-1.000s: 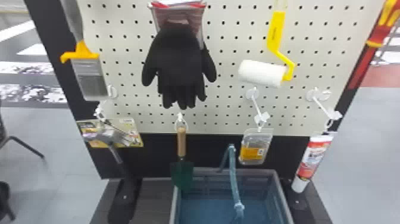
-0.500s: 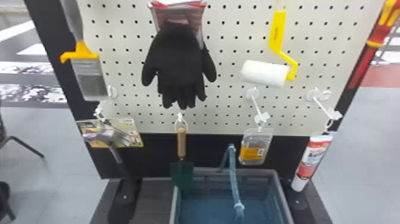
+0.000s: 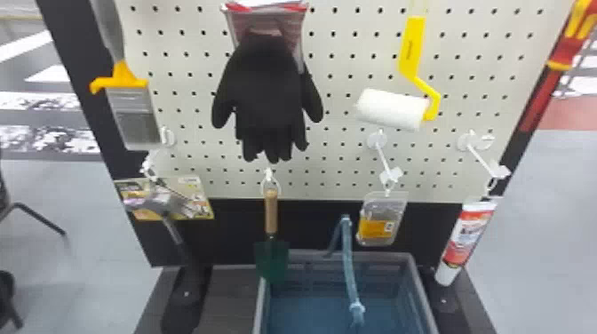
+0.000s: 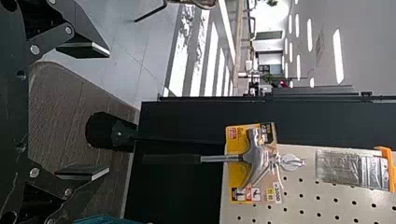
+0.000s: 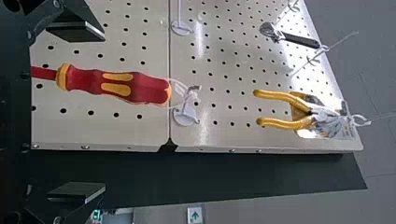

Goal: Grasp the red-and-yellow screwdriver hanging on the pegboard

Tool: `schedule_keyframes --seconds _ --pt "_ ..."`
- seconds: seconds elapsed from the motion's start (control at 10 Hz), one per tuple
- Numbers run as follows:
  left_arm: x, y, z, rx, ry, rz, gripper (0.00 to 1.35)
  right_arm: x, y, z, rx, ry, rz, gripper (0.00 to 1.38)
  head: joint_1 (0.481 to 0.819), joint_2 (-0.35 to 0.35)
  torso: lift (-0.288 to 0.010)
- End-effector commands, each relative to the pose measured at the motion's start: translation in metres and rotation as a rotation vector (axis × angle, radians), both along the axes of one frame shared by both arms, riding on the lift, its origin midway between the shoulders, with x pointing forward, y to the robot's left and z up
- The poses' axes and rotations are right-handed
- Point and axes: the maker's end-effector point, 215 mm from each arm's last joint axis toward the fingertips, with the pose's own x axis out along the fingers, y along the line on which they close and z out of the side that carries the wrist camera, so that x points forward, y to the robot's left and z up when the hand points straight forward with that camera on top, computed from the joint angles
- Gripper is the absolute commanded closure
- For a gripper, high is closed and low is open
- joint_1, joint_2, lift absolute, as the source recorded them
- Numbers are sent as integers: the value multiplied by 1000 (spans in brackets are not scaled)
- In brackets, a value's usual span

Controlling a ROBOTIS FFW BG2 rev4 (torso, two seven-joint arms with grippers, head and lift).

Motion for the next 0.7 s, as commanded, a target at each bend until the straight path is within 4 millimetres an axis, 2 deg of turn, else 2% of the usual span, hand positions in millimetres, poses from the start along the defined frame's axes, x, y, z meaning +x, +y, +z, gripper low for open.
schedule_keyframes --seconds 0.0,0.2,0.5,0.6 --pt "2 -1 0 1 -2 -5 398 17 8 -1 39 15 75 160 549 0 -100" --pt "3 0 1 3 -5 -4 398 25 26 6 58 10 169 160 549 0 -100" --pt "4 -1 1 2 -6 -8 398 35 69 19 127 24 359 160 549 0 -100" --pt "5 -1 1 3 -7 -9 397 31 76 27 133 9 384 159 549 0 -100"
